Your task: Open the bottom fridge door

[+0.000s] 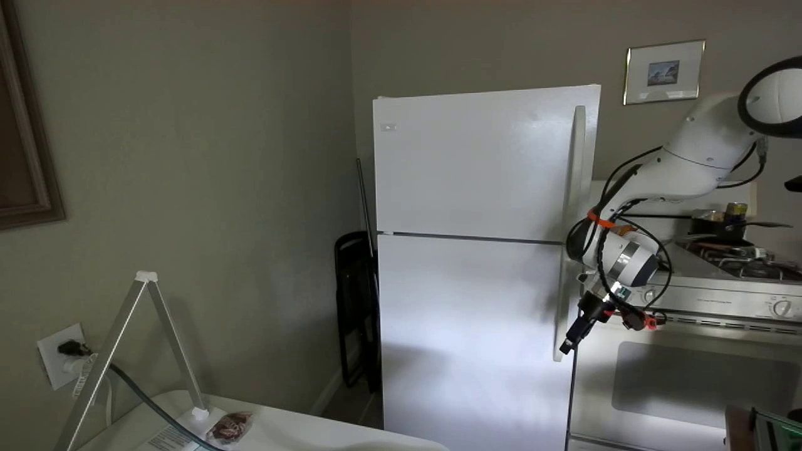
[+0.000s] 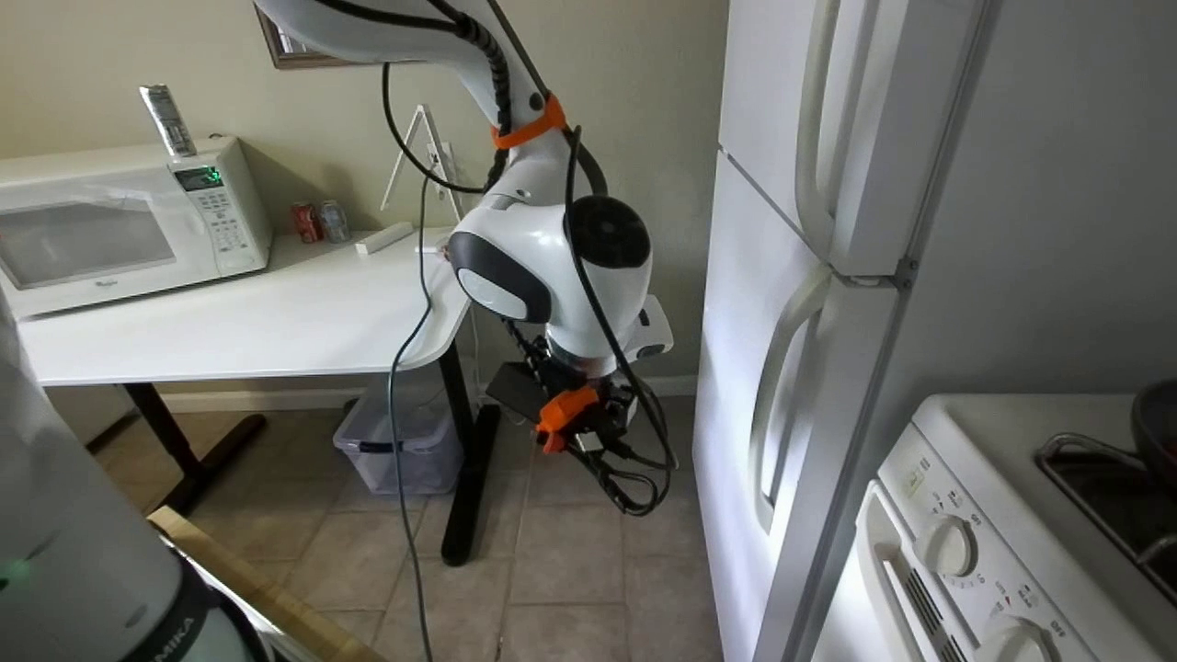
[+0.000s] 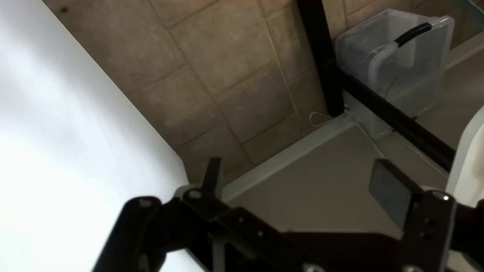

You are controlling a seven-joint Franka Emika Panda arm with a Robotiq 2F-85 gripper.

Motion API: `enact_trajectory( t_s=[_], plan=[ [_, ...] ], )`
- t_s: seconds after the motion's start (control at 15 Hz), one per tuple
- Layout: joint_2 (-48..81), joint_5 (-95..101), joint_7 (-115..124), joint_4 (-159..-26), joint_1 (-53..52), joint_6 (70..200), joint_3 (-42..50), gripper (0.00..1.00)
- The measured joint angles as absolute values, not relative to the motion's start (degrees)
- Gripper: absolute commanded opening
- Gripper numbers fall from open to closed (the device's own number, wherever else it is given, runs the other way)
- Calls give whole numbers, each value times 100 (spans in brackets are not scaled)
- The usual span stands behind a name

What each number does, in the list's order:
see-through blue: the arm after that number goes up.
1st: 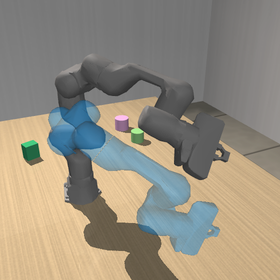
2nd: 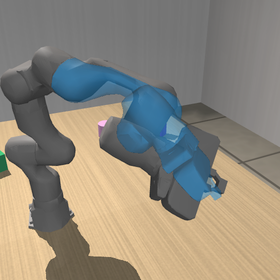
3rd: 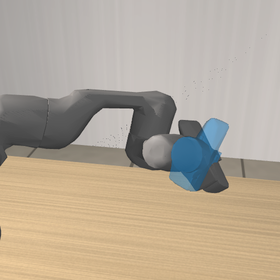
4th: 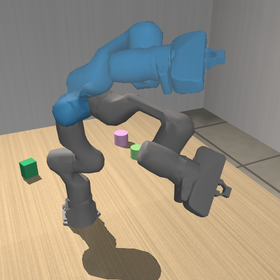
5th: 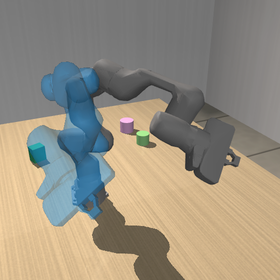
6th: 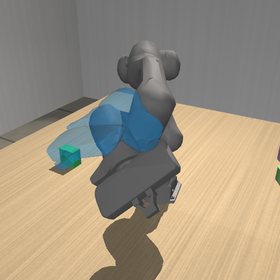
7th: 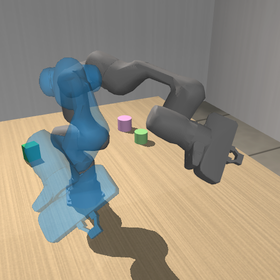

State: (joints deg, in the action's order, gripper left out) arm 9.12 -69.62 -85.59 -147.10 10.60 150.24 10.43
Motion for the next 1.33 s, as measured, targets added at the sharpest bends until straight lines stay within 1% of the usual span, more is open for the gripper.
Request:
enact_trajectory(
  t_s=[0.27, 0.73, 1.07, 1.33],
  plan=[
    [779, -6802, -7885, -14886, 1041, 15530, 1144, 100],
    [487, -6965, -8335, -14570, 1454, 15684, 1612, 100],
    [371, -7858, -9137, -14186, 1563, 16070, 1651, 100],
    [401, -8970, -9885, -13876, 1549, 16366, 1593, 100]
  ],
)
